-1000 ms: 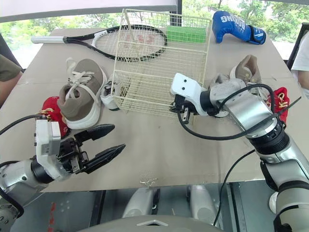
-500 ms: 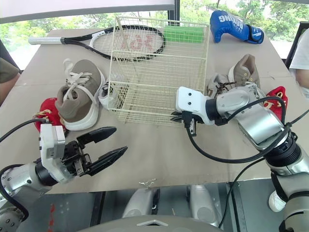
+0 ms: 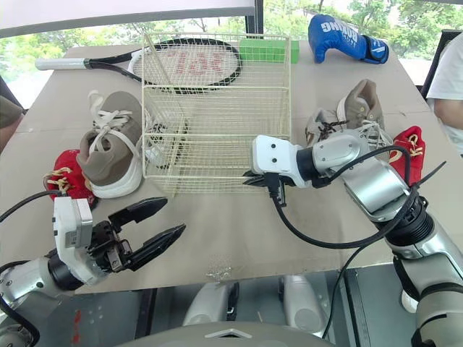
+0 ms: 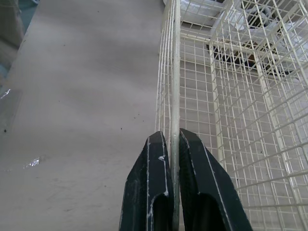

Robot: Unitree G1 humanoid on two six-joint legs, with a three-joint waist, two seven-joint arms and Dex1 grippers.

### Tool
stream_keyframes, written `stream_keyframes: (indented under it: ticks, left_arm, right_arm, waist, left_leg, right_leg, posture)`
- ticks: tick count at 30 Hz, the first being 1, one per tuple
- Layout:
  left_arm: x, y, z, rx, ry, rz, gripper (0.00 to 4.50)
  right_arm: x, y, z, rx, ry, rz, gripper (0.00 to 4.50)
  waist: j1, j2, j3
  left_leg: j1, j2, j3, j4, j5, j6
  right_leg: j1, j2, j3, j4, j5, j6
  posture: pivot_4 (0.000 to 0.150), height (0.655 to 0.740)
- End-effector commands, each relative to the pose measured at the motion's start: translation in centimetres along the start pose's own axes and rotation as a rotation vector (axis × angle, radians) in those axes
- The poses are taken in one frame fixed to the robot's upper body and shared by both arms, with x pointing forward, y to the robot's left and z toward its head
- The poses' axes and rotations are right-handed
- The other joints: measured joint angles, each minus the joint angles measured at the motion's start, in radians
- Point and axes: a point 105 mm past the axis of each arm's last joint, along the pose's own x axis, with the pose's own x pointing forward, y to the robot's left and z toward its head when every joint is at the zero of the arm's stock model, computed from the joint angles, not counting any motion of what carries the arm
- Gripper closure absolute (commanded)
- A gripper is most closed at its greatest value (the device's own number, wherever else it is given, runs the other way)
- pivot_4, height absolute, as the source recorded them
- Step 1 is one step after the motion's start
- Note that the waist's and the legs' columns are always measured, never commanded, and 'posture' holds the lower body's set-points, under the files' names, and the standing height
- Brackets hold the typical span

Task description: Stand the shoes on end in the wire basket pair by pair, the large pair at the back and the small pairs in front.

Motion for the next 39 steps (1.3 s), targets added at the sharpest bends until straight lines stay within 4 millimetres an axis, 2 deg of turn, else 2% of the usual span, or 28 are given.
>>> stream_keyframes:
  ticks: [1,3,7,10,15,19,23,26,31,34,39]
  left_arm:
    - [-0.3,-0.1,0.8,0.061,-0.022,0.019,0.49]
    - [-0.5,0.0,0.6,0.055,-0.019,0.027,0.49]
    - [-0.8,0.1,0.2,0.042,-0.019,0.056,0.49]
    - [-1.5,0.5,0.2,0.013,-0.044,0.126,0.49]
    - [-2.9,1.2,0.5,-0.031,-0.108,0.278,0.49]
    - [-5.3,1.9,0.3,-0.079,-0.141,0.487,0.49]
    - [-7.4,4.3,-0.4,-0.072,-0.149,0.716,0.49]
    - [-7.4,6.2,-0.6,-0.049,-0.14,0.821,0.49]
    - [-6.8,8.2,-0.6,-0.004,-0.107,0.893,0.49]
    - [-5.2,9.5,0.1,0.014,-0.099,0.889,0.49]
    - [-3.7,12.5,0.2,0.008,-0.022,0.977,0.49]
  right_arm:
    - [0.1,-0.5,1.1,0.033,-0.011,-0.041,4.19]
    - [0.2,-0.6,1.6,0.067,-0.04,-0.058,3.55]
    - [-0.2,-0.6,2.5,0.074,-0.103,-0.086,1.75]
    - [-2.0,-0.7,4.0,0.053,-0.246,-0.127,0.56]
    - [-4.5,-0.4,4.3,0.141,-0.437,-0.172,0.56]
    - [-6.8,1.3,3.5,0.075,-0.513,-0.202,0.56]
    - [-7.3,3.0,2.7,0.101,-0.538,-0.195,0.56]
    - [-6.9,3.3,2.0,0.118,-0.519,-0.195,0.56]
    - [-6.7,3.7,1.9,0.119,-0.508,-0.177,0.56]
    - [-6.6,3.9,1.8,0.12,-0.495,-0.169,0.56]
    - [-6.6,4.1,2.4,0.114,-0.508,-0.168,0.56]
  waist:
    - [-0.001,0.0,0.0]
    - [0.0,0.0,0.0]
    - [0.002,0.0,0.0]
    - [0.006,0.0,0.0]
    - [0.008,-0.001,0.0]
    - [0.009,-0.001,0.0]
    - [0.013,-0.001,-0.001]
    - [0.02,-0.001,-0.001]
    - [0.023,-0.003,-0.002]
    - [0.029,-0.003,-0.002]
    - [0.027,-0.004,-0.002]
  left_leg:
    - [0.0,0.0,0.0,0.0,0.0,0.0]
    - [0.0,0.0,0.0,0.0,0.0,0.0]
    - [0.0,0.0,-0.001,0.0,0.0,0.0]
    - [-0.002,0.0,-0.002,0.0,0.0,0.0]
    - [-0.001,0.0,-0.002,0.0,0.0,0.0]
    - [-0.002,0.001,-0.001,0.0,-0.001,0.001]
    - [0.001,0.0,0.003,0.0,0.0,0.001]
    - [0.004,0.0,0.004,0.001,0.0,0.001]
    - [0.005,0.0,0.004,0.003,0.0,0.001]
    - [0.004,-0.001,0.003,0.003,0.0,0.001]
    - [0.004,-0.001,0.0,0.003,0.0,0.001]
  right_leg:
    - [0.0,0.0,0.0,0.0,0.0,0.0]
    - [0.0,0.0,0.0,0.0,0.0,0.0]
    - [0.0,0.0,0.0,0.0,0.0,0.0]
    - [0.0,-0.001,-0.001,-0.001,0.0,0.0]
    - [0.0,-0.001,-0.001,-0.001,0.0,0.0]
    - [0.001,-0.002,-0.001,-0.001,0.0,0.0]
    - [0.003,0.0,-0.001,-0.001,-0.001,-0.001]
    - [0.006,0.001,-0.001,0.0,-0.003,-0.004]
    - [0.007,0.002,0.0,0.0,-0.002,-0.004]
    - [0.007,0.001,-0.001,0.0,0.0,0.0]
    - [0.007,0.001,-0.002,0.0,0.0,0.0]
  posture:
    - [0.15,0.74]
    - [0.15,0.74]
    - [0.15,0.74]
    - [0.15,0.74]
    - [0.15,0.74]
    - [0.15,0.74]
    - [0.15,0.74]
    - [0.15,0.74]
    - [0.15,0.74]
    - [0.15,0.74]
    - [0.15,0.74]
